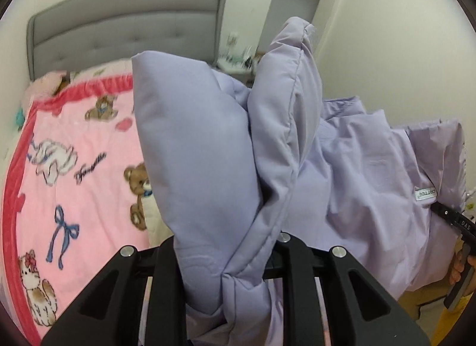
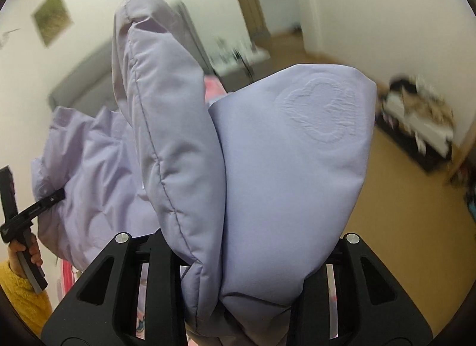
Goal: Fold large clothes
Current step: 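Lower the jacket bundle onto the folded clothes stack and open both tools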
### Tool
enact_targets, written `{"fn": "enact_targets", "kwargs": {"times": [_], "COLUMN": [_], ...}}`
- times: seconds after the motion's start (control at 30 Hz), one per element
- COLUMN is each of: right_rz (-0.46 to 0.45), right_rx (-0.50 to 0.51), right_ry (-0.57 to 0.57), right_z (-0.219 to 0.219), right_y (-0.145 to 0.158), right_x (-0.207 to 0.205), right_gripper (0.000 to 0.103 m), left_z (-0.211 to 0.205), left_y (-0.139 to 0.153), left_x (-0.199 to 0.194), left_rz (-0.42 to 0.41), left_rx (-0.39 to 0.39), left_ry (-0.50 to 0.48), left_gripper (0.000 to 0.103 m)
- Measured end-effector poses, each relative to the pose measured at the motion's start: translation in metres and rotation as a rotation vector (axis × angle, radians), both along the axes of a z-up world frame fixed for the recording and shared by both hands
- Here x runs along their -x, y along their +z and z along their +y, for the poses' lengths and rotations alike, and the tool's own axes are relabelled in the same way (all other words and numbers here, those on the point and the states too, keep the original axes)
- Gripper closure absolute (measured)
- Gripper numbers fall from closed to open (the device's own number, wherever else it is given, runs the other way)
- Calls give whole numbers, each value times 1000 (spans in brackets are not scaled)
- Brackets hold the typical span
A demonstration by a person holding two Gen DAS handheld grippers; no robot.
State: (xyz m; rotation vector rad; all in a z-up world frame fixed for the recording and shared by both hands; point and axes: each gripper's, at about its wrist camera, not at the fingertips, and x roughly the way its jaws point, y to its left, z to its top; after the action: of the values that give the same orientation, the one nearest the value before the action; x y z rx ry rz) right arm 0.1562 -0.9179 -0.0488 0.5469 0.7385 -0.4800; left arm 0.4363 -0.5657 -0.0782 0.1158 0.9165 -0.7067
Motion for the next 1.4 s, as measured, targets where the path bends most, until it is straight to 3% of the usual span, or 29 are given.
{"fn": "enact_targets", "kwargs": {"times": [0.1, 0.2, 0.27, 0.37, 0.47, 0.6, 0.67, 0.77, 0.83, 0.9, 0.97, 1.07, 1.13, 1.2, 1.3, 1.4], "right_rz": [87, 144, 155, 142, 126, 103, 98, 135, 84, -22, -68, 7, 48, 104, 186, 229], "right_rx": [-85, -235, -262, -202, -216, -277, -229, 21, 133, 220, 242, 171, 82, 52, 26, -60], "right_ry": [-39, -94, -92, -91, -120, -157, -155, -176, -174, -96, 1, 43, 64, 61, 35, -10], "right_z": [-26, -49, -60, -50, -42, -52, -64, -50, -42, -31, -24, -27, -36, -43, -44, -54], "right_y": [-42, -91, -106, -105, -100, -97, -77, -42, -20, 3, 11, -7, -33, -54, -82, -114], "right_x": [-14, -15, -20, -10, 8, 35, 37, 40, 43, 41, 30, -1, -20, -35, -53, -62], "right_gripper": [66, 46, 34, 25, 11, 11, 11, 10, 10, 14, 64, 81, 83, 83, 81, 81], "left_z": [8, 10, 13, 27, 39, 50, 54, 60, 66, 74, 62, 9, -23, -46, -53, -57], "left_y": [-39, -75, -85, -79, -79, -63, -51, -41, -25, -9, 8, 6, -9, -31, -54, -72], "left_x": [-23, -42, -48, -53, -67, -71, -71, -84, -88, -88, -75, -49, -40, -42, -60, -72], "left_rz": [106, 200, 207, 236, 298, 309, 257, 234, 134, 54, -10, -51, -28, 19, 104, 147], "left_rx": [-26, -34, -4, 96, 140, 187, 171, 137, 99, 131, 183, 104, 3, -99, -115, -153], "left_ry": [34, 35, 17, -10, -52, -100, -102, -82, -22, 22, -36, -189, -219, -166, -56, -31], "left_gripper": [77, 62, 53, 47, 42, 38, 31, 28, 28, 28, 29, 31, 42, 46, 53, 59]}}
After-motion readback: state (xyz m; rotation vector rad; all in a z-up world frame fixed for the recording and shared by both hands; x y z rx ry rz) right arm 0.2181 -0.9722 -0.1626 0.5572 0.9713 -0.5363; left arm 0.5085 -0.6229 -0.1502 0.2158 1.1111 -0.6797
